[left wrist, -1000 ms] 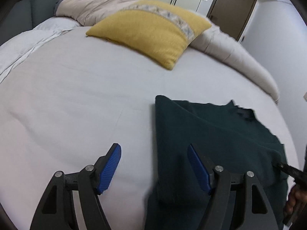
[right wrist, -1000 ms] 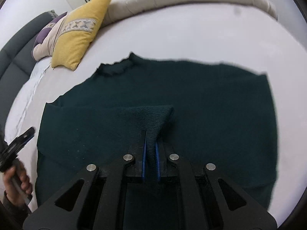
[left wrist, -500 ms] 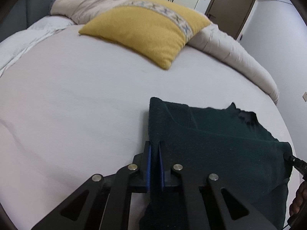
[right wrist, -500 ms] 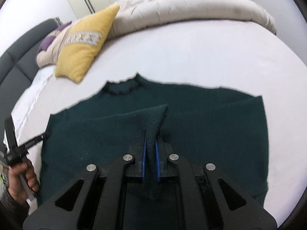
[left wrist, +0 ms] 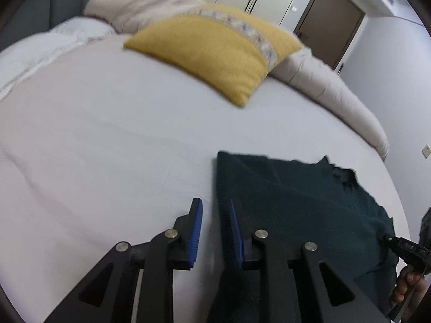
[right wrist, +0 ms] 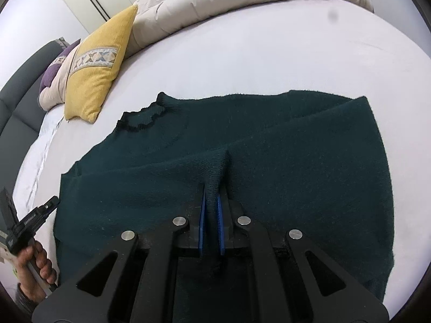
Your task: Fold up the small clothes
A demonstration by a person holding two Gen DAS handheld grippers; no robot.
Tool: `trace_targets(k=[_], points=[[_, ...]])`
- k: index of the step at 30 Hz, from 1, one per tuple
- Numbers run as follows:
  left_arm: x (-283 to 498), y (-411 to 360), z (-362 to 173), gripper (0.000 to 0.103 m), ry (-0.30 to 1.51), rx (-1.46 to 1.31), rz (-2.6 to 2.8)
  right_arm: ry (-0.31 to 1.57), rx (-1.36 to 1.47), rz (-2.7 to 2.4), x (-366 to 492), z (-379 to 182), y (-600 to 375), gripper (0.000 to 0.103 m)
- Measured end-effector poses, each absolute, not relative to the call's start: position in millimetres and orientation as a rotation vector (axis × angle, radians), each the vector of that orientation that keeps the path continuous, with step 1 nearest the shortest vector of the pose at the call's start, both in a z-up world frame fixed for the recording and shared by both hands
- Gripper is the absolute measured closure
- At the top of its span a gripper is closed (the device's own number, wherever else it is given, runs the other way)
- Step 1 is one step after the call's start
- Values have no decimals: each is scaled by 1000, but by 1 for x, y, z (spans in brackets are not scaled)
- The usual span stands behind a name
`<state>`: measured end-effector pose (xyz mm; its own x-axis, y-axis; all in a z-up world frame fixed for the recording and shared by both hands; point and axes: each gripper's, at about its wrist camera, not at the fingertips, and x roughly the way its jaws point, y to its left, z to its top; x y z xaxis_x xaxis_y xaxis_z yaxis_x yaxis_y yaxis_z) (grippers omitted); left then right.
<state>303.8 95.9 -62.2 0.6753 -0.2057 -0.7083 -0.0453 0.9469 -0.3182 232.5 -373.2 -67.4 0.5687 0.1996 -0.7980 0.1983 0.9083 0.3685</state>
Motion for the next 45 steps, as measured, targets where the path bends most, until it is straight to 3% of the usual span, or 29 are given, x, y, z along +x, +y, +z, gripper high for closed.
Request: trace_targets(k=[1,5,8,10,11,12,19,26,29,31,33,34,40,45], points=[[299,94,-59,81,820,-317,-102,987,450,6,233,-68,-372,93],[297,76,-74,63,910,-194,-111,1010,445,13,226,-71,-370,87],[297,77,-88,61,938,-184,-102,1011,432,27,220,-73,-369,87],[297,73,-86,68,938,-144,-108,1012,388,28,216,-73,-367,92],[296,71,-86,88,940,-131,-128,1013,372,17,214,-73,-367,94],[295,68,-85,90,944,-109,-143,1010,373,7,214,-73,-368,96],[292,72,-86,95,923,-55,-119,950,418,7,196,-52,-363,97],[295,69,-92,93,928,-56,-111,967,485,22,198,-82,-377,98],[288,71,-85,82,908,-58,-89,964,459,19,195,-74,-375,93],[278,72,-75,78,874,-45,-47,958,472,-13,189,-66,-378,84],[269,69,-62,78,827,-30,-32,928,476,-89,186,-54,-387,58],[267,66,-55,78,803,-24,-33,909,474,-123,182,-49,-390,53],[288,31,-51,73,789,14,-88,832,435,12,187,-21,-363,52],[313,36,-94,66,892,-43,-107,918,457,98,213,-52,-349,57]])
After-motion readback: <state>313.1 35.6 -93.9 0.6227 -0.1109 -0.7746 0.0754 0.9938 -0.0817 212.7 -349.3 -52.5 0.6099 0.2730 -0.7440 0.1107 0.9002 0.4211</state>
